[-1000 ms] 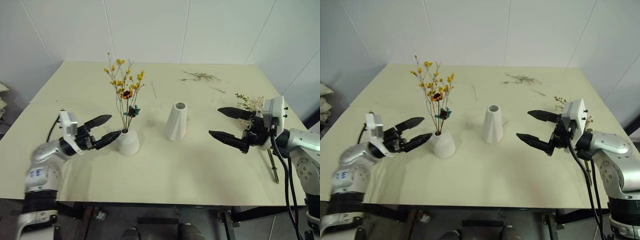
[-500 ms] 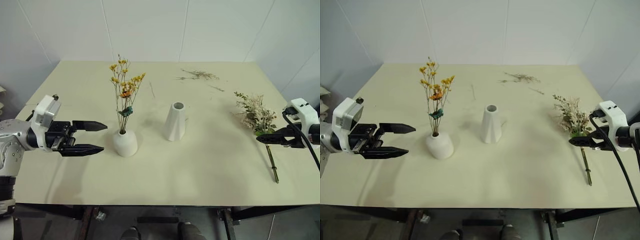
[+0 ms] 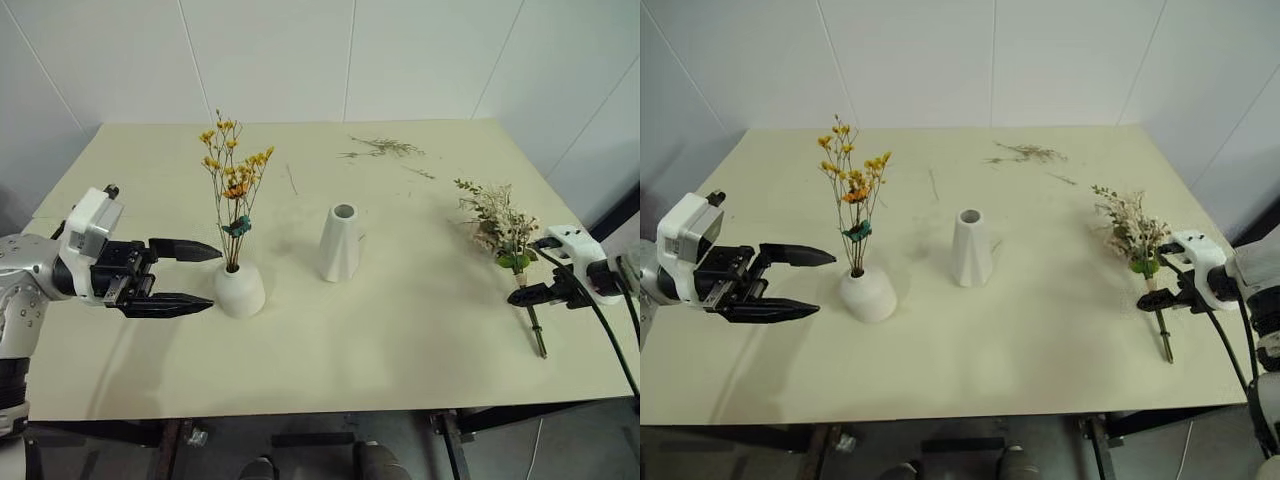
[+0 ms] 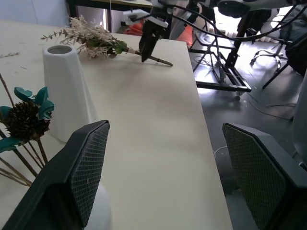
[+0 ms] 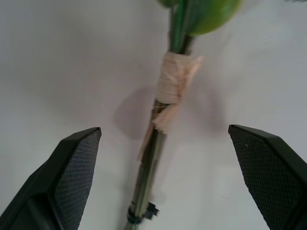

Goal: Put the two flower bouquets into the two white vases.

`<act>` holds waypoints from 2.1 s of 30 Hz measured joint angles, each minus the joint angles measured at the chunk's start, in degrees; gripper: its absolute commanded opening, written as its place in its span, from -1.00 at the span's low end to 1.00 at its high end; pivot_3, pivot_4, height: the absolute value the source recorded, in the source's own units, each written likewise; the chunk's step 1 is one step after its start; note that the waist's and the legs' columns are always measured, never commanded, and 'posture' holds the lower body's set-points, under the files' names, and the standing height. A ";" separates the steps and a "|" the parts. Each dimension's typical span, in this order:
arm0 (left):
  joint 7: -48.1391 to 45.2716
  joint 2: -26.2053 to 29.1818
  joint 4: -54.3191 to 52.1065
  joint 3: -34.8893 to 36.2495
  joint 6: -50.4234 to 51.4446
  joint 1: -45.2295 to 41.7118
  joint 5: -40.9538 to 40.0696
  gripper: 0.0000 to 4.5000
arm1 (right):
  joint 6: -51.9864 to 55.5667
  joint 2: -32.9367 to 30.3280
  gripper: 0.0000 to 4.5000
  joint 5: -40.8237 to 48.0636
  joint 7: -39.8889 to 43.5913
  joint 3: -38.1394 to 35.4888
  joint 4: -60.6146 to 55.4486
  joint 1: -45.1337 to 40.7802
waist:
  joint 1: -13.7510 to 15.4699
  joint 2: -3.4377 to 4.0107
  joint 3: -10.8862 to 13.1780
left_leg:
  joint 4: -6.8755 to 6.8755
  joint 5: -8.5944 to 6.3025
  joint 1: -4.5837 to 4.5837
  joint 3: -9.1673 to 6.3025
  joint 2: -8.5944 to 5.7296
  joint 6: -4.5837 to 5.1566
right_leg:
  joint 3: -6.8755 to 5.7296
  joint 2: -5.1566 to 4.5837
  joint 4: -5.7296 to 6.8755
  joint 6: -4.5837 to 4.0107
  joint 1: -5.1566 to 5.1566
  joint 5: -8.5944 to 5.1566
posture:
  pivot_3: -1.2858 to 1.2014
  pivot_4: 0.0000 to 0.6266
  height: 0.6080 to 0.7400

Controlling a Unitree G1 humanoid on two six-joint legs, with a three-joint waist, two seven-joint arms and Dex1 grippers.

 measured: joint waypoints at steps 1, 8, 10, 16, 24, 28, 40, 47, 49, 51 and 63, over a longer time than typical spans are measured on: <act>0.17 0.00 -0.38 0.29 0.00 0.22 -0.11 0.81 | -1.06 0.32 0.74 -0.82 0.13 0.16 1.05 -0.41 | 0.02 -0.01 0.00 | 0.02 0.00 0.01 0.00 0.00 0.00 | 0.00 0.00 0.00 0.01 0.02 0.00 | 0.03 -0.52 1.00; 1.40 0.00 -0.56 2.07 -0.04 0.94 -0.29 0.81 | -7.37 2.23 -0.31 -5.86 0.73 -0.50 6.56 -1.74 | 0.00 -0.03 -0.02 | 0.08 0.01 0.05 -0.01 -0.01 -0.01 | 0.00 0.00 0.05 0.05 0.06 0.03 | 0.03 -0.52 1.00; 1.41 0.00 -0.52 2.25 -0.15 0.94 -0.28 0.81 | -8.69 2.79 -0.60 -6.09 0.68 -1.83 7.30 -1.74 | -0.19 -0.04 -0.02 | 0.08 0.01 0.06 -0.01 0.00 -0.01 | 0.01 0.00 0.06 0.05 0.06 0.03 | 0.03 -0.52 1.00; 1.51 -0.19 0.44 2.21 -1.24 0.67 -0.11 0.81 | -15.56 5.80 -1.00 -2.05 0.57 -11.86 4.61 1.45 | -0.14 -0.03 -0.02 | 0.07 0.01 0.08 0.00 0.00 -0.01 | 0.03 0.03 0.14 0.06 0.05 0.03 | 0.03 -0.52 1.00; 2.36 -1.55 3.47 2.03 -1.09 -1.92 -0.14 0.81 | -28.71 21.41 -1.00 20.03 -10.66 -42.06 -22.41 6.48 | 0.34 0.04 0.02 | 0.06 0.03 0.07 -0.15 0.00 -0.04 | 0.03 0.07 0.29 0.09 0.06 0.04 | 0.03 -0.52 1.00; 3.12 -2.36 5.26 1.89 -0.72 -2.64 -0.14 0.81 | -29.55 28.94 -1.00 28.35 -16.82 -45.97 -31.76 2.75 | 0.29 0.05 0.03 | 0.08 0.05 0.06 -0.16 0.00 -0.05 | 0.04 0.07 0.35 0.10 0.04 0.05 | 0.03 -0.52 1.00; 8.46 -7.53 8.78 2.90 -0.74 -6.83 -0.27 0.81 | -28.52 36.65 -1.00 32.95 -17.30 -33.89 -39.30 1.51 | 0.07 0.03 0.01 | 0.08 0.09 0.08 -0.24 0.00 -0.01 | 0.00 0.08 0.43 0.08 0.04 0.04 | 0.03 -0.52 1.00; 11.07 -9.24 8.75 4.01 -0.88 -7.32 -0.95 0.81 | -34.91 40.97 -1.00 27.28 -15.65 -28.33 -31.22 0.61 | -0.19 0.03 0.01 | 0.06 0.09 0.08 -0.24 0.01 -0.01 | -0.01 0.09 0.45 0.07 0.00 0.04 | 0.03 -0.52 1.00; 11.26 -9.24 8.70 4.88 -0.93 -6.84 -0.97 0.81 | -36.42 41.41 -1.00 26.14 -15.07 -27.80 -29.06 0.11 | -0.04 0.03 0.01 | 0.05 0.09 0.06 -0.24 0.00 -0.01 | -0.01 0.08 0.43 0.08 0.00 0.04 | 0.03 -0.52 1.00; 11.48 -9.25 8.67 5.33 -1.01 -6.16 -0.98 0.81 | -37.98 41.87 -1.00 25.11 -14.53 -27.58 -26.22 -1.44 | -0.06 0.03 0.01 | 0.05 0.09 0.06 -0.23 0.00 -0.02 | 0.00 0.07 0.42 0.08 0.00 0.04 | 0.03 -0.52 1.00; 12.84 -9.45 5.97 6.04 -1.24 -2.53 -1.04 0.81 | -42.32 43.91 -1.00 22.08 -11.69 -26.82 -18.92 -3.18 | -0.03 0.03 0.01 | 0.03 0.09 0.06 -0.24 0.00 -0.02 | -0.01 0.08 0.41 0.08 0.00 0.04 | 0.03 -0.52 1.00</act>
